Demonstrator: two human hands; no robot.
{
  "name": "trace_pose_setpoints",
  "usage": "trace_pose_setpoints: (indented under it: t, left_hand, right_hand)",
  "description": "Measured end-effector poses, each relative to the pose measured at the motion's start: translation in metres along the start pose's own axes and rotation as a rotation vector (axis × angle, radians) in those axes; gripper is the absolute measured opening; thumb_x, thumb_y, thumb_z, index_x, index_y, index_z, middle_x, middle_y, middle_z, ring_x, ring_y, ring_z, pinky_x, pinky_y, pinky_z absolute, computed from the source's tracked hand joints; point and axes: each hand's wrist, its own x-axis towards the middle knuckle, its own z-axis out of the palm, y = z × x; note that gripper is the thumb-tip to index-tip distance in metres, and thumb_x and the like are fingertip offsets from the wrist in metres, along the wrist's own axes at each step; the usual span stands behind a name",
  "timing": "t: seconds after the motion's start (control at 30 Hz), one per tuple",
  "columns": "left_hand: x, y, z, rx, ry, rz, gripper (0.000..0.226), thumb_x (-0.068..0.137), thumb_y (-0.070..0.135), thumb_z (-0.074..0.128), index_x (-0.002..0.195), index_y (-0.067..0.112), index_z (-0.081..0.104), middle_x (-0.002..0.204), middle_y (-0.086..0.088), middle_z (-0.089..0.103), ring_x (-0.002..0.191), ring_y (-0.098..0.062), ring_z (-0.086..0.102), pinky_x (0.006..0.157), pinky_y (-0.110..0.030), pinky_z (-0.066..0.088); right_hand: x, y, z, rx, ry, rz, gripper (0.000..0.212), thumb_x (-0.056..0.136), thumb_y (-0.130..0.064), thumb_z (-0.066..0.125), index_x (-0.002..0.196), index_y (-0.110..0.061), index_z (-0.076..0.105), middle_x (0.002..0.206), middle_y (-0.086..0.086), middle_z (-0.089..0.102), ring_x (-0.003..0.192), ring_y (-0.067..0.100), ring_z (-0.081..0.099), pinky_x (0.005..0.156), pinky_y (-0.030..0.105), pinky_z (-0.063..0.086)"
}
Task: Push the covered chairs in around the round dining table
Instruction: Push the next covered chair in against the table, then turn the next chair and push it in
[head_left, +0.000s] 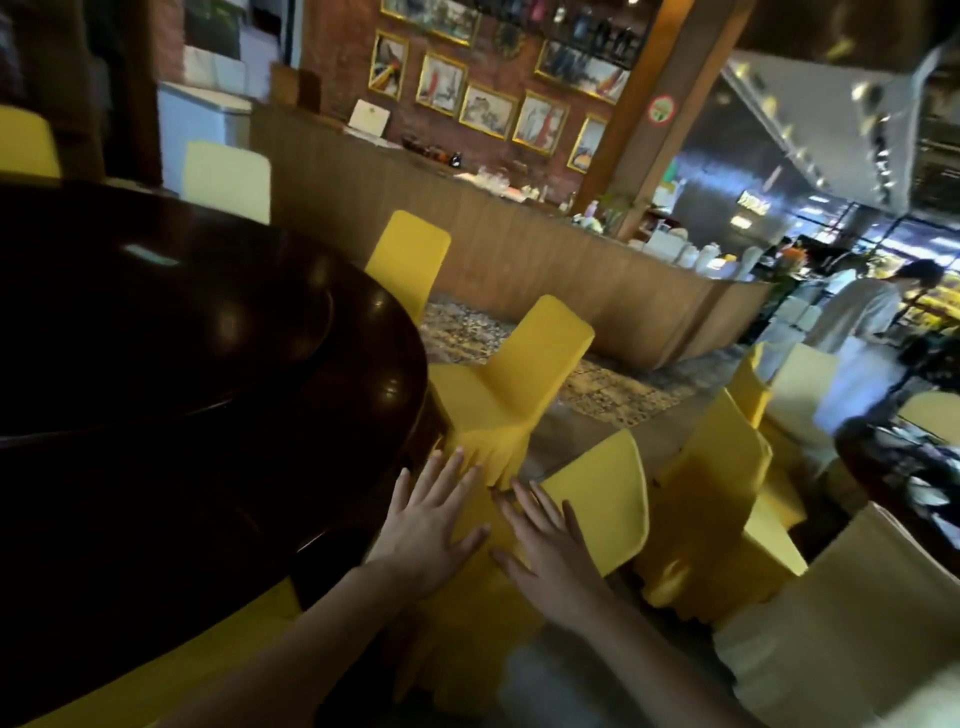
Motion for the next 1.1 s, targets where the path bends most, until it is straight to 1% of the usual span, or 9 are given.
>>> trace_pose_setpoints:
  t: [0.1, 0.2, 0.3, 0.4, 0.57, 0.77, 0.9, 1.03, 1.1]
  left_hand:
    - [0.042, 0.042, 0.002, 0.06, 0.024, 0.073, 0.083, 0.074, 0.074, -0.004, 0.147, 0.037, -0.011, 0.152, 0.012, -0.026, 0.141, -0.015, -0.027, 0.111, -0.042, -0.017]
    - [0.081, 0.088, 0.005, 0.104, 0.073, 0.147, 0.087, 0.07, 0.075, -0.012, 0.147, 0.035, -0.015, 0.154, 0.009, -0.027, 0.14, -0.017, -0.028, 0.112, -0.045, -0.015]
    - [0.116, 0.131, 0.013, 0.095, 0.106, 0.204, 0.081, 0.078, 0.071, -0.002, 0.148, 0.033, -0.013, 0.153, 0.008, -0.028, 0.14, -0.017, -0.03, 0.111, -0.045, -0.017]
    - [0.143, 0.167, 0.023, 0.079, 0.143, 0.273, 0.089, 0.073, 0.075, -0.011, 0.149, 0.03, -0.008, 0.152, 0.007, -0.028, 0.14, -0.018, -0.029, 0.111, -0.045, -0.016]
    - [0.187, 0.211, 0.044, 0.086, 0.135, 0.304, 0.076, 0.085, 0.065, 0.01, 0.15, 0.029, -0.005, 0.149, 0.008, -0.028, 0.138, -0.016, -0.029, 0.112, -0.047, -0.015]
    - [0.236, 0.223, 0.06, 0.09, 0.095, 0.335, 0.072, 0.089, 0.063, 0.017, 0.15, 0.03, -0.004, 0.154, 0.009, -0.023, 0.137, -0.012, -0.03, 0.113, -0.047, -0.014]
    - [0.28, 0.217, 0.077, 0.061, 0.064, 0.332, 0.077, 0.085, 0.066, 0.013, 0.151, 0.031, -0.002, 0.157, 0.008, -0.02, 0.137, -0.009, -0.03, 0.113, -0.049, -0.014]
    - [0.333, 0.207, 0.096, 0.071, 0.005, 0.301, 0.083, 0.082, 0.074, 0.012, 0.15, 0.03, -0.007, 0.156, 0.007, -0.023, 0.138, -0.01, -0.03, 0.113, -0.051, -0.013]
    - [0.361, 0.205, 0.103, 0.086, -0.027, 0.298, 0.079, 0.085, 0.07, 0.013, 0.15, 0.029, -0.008, 0.156, 0.006, -0.023, 0.14, -0.014, -0.028, 0.113, -0.052, -0.013]
  right_hand:
    - [-0.009, 0.049, -0.027, -0.028, 0.067, 0.032, 0.082, 0.079, -0.073, 0.007, 0.151, -0.034, 0.008, 0.158, -0.014, -0.015, 0.14, 0.006, -0.024, 0.117, 0.045, -0.006]
    - [-0.017, 0.1, -0.052, -0.047, 0.128, 0.075, 0.087, 0.073, -0.072, -0.002, 0.151, -0.034, 0.004, 0.153, -0.016, -0.024, 0.14, 0.008, -0.027, 0.115, 0.044, -0.011]
    - [-0.024, 0.15, -0.071, -0.106, 0.178, 0.106, 0.084, 0.077, -0.071, 0.0, 0.151, -0.033, 0.003, 0.155, -0.012, -0.022, 0.141, 0.011, -0.027, 0.115, 0.046, -0.011]
    - [-0.03, 0.195, -0.087, -0.176, 0.205, 0.153, 0.078, 0.083, -0.069, 0.006, 0.151, -0.033, 0.005, 0.158, -0.01, -0.021, 0.144, 0.013, -0.023, 0.115, 0.047, -0.011]
    - [-0.035, 0.254, -0.103, -0.225, 0.219, 0.198, 0.066, 0.095, -0.058, 0.022, 0.151, -0.035, -0.003, 0.157, -0.011, -0.023, 0.143, 0.014, -0.025, 0.113, 0.045, -0.014]
    - [-0.015, 0.297, -0.098, -0.221, 0.222, 0.208, 0.064, 0.097, -0.052, 0.03, 0.151, -0.03, 0.004, 0.158, -0.008, -0.02, 0.144, 0.016, -0.022, 0.113, 0.045, -0.013]
    - [0.019, 0.328, -0.084, -0.178, 0.187, 0.191, 0.065, 0.097, -0.052, 0.034, 0.152, -0.029, 0.009, 0.159, -0.009, -0.017, 0.145, 0.015, -0.021, 0.113, 0.045, -0.012]
    - [0.065, 0.363, -0.077, -0.163, 0.153, 0.186, 0.064, 0.097, -0.054, 0.033, 0.152, -0.029, 0.011, 0.159, -0.008, -0.016, 0.145, 0.014, -0.021, 0.112, 0.044, -0.012]
    - [0.09, 0.381, -0.077, -0.162, 0.13, 0.183, 0.065, 0.096, -0.054, 0.033, 0.152, -0.028, 0.013, 0.16, -0.006, -0.014, 0.145, 0.015, -0.02, 0.115, 0.048, -0.009]
